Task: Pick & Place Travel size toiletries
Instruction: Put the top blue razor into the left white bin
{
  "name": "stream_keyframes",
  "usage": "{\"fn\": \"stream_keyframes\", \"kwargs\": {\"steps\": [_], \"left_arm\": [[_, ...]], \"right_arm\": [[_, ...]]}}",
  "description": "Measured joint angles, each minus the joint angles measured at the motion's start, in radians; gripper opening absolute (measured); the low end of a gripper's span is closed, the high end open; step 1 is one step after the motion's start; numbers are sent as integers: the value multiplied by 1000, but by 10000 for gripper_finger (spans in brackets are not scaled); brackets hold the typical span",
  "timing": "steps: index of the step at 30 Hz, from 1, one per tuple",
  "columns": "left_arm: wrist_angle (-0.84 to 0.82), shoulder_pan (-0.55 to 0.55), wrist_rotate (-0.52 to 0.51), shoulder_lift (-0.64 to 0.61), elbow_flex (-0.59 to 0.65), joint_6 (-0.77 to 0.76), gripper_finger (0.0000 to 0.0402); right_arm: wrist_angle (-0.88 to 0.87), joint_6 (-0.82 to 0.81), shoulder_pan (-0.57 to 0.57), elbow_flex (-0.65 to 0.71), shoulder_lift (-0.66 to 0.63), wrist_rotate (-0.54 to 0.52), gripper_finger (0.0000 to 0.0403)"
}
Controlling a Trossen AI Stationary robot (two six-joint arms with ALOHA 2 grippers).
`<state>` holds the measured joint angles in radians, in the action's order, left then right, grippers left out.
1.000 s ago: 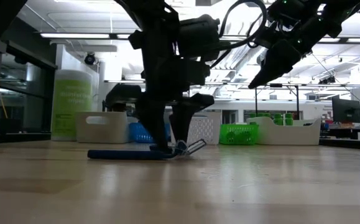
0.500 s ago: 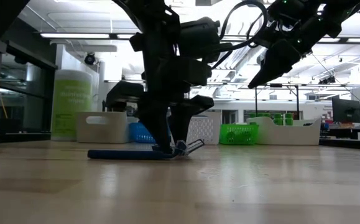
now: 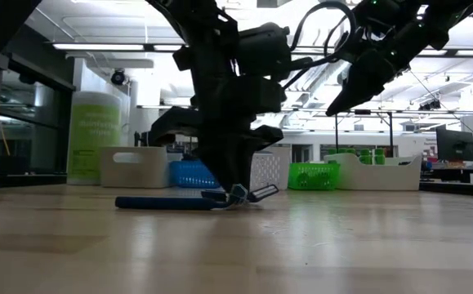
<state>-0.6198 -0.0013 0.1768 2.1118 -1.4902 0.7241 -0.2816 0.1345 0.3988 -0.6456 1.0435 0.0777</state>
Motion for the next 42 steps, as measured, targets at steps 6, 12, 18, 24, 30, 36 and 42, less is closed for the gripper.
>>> {"fn": "stream_keyframes", "kwargs": {"steps": [6,12,18,24,30,36,42], "left_arm": [[-30,-1,-81,-28,-28,-55,22],[-111,13,-301,-79,-98,-41,21],[-110,92,-438,-80,-203,-177,20],[-120,176,-506,-80,-323,-246,20],[-67,316,-481,-82,-366,-484,20],[1,424,-323,-68,-364,-690,20],[21,464,-269,-37,-364,-757,21]], "right_arm": [[0,0,0,0,0,3,193],[0,-33,0,0,0,-92,193],[-9,-61,0,0,-27,-175,193],[-10,-63,0,0,-76,-301,193],[-10,-64,0,0,-123,-362,193],[-6,-61,0,0,-135,-362,193],[-7,-60,0,0,-135,-342,193]]}}
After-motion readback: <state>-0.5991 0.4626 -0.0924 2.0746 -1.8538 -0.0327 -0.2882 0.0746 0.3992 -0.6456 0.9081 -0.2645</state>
